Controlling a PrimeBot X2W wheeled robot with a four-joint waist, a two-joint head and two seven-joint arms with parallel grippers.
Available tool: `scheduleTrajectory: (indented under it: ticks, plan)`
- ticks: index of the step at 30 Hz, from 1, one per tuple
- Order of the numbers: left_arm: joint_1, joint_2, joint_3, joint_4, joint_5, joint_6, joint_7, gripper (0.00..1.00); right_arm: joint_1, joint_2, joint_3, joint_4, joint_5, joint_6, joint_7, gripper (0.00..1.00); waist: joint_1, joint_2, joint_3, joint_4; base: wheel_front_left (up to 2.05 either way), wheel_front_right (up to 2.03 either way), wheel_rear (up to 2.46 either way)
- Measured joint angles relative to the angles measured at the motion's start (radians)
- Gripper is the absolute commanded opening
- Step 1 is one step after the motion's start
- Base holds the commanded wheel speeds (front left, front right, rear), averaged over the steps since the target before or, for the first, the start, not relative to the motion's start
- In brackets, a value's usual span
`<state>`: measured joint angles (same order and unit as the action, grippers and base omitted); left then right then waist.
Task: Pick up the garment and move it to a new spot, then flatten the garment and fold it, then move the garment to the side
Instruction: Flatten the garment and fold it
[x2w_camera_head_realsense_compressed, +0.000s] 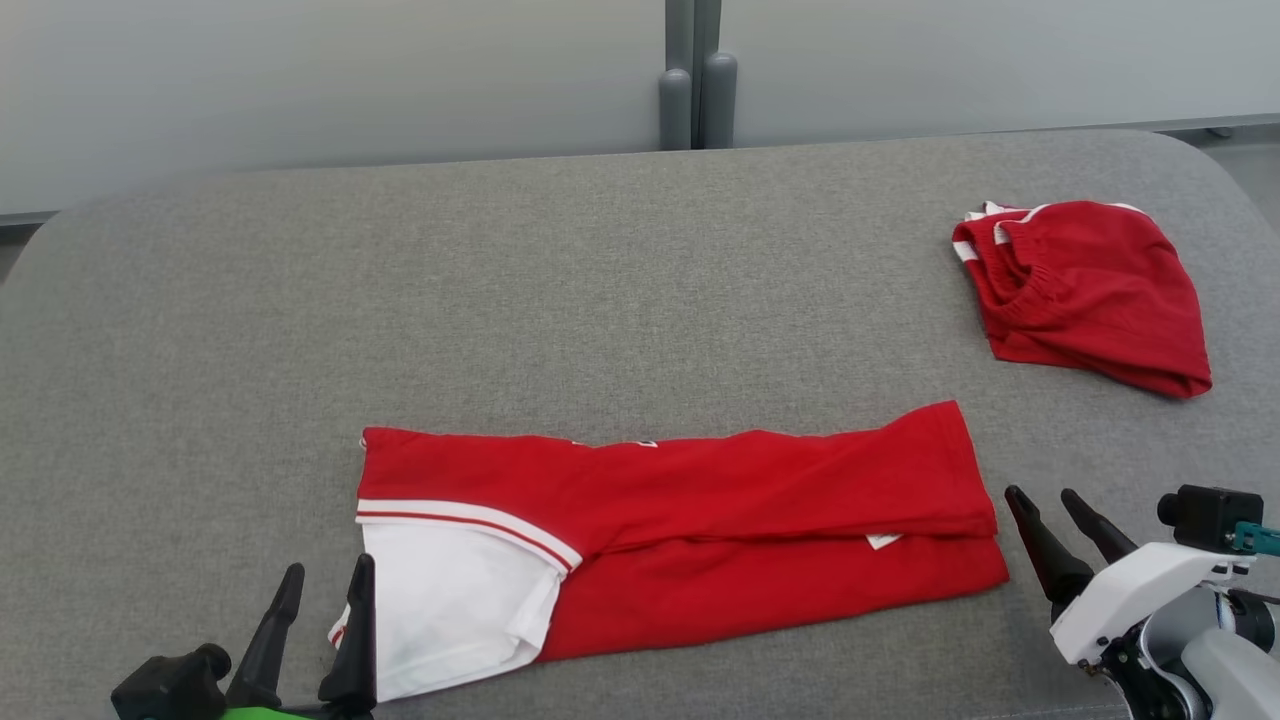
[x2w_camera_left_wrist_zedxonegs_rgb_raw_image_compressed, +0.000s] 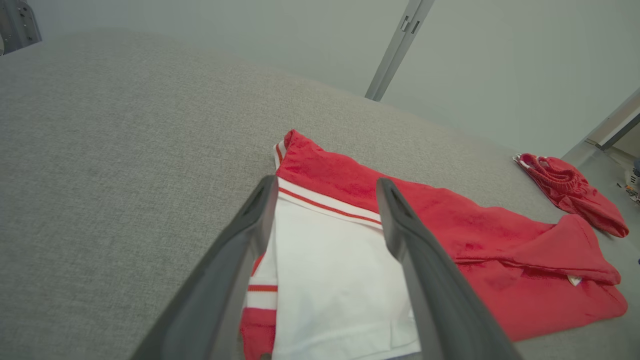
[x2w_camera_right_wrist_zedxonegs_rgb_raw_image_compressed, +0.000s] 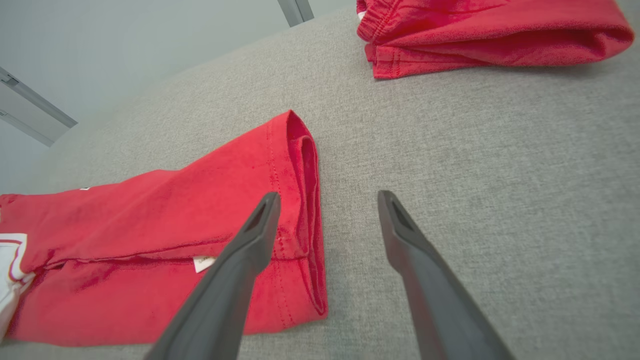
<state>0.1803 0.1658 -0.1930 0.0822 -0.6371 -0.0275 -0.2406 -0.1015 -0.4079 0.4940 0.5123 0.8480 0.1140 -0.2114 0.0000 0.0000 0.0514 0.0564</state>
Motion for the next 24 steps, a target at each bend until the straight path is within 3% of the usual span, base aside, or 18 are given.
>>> scheduleTrajectory:
  ticks: [13,22,23,24]
  plan:
    - [-0.034,-0.020,-0.049,-0.117,0.070,0.003,-0.002,1.00,-0.071,0.037,-0.016,0.102,0.080,0.000,0.092,1.00,0.0000,0.0000,0.028,0.087,0.00,0.00,0.00]
    - [-0.034,-0.020,-0.043,-0.147,0.087,0.033,-0.002,1.00,-0.103,0.049,-0.006,0.153,0.086,0.004,0.135,1.00,0.0000,0.0000,0.051,0.116,0.00,0.00,0.00]
    - [-0.034,-0.020,-0.043,-0.151,0.088,0.037,-0.002,1.00,-0.105,0.049,-0.005,0.156,0.087,0.009,0.135,0.72,0.0000,0.0000,0.051,0.117,0.00,0.00,0.00]
    - [-0.034,-0.020,-0.043,-0.154,0.088,0.037,-0.002,1.00,-0.107,0.050,-0.004,0.158,0.090,0.009,0.138,0.72,0.0000,0.0000,0.052,0.117,0.00,0.00,0.00]
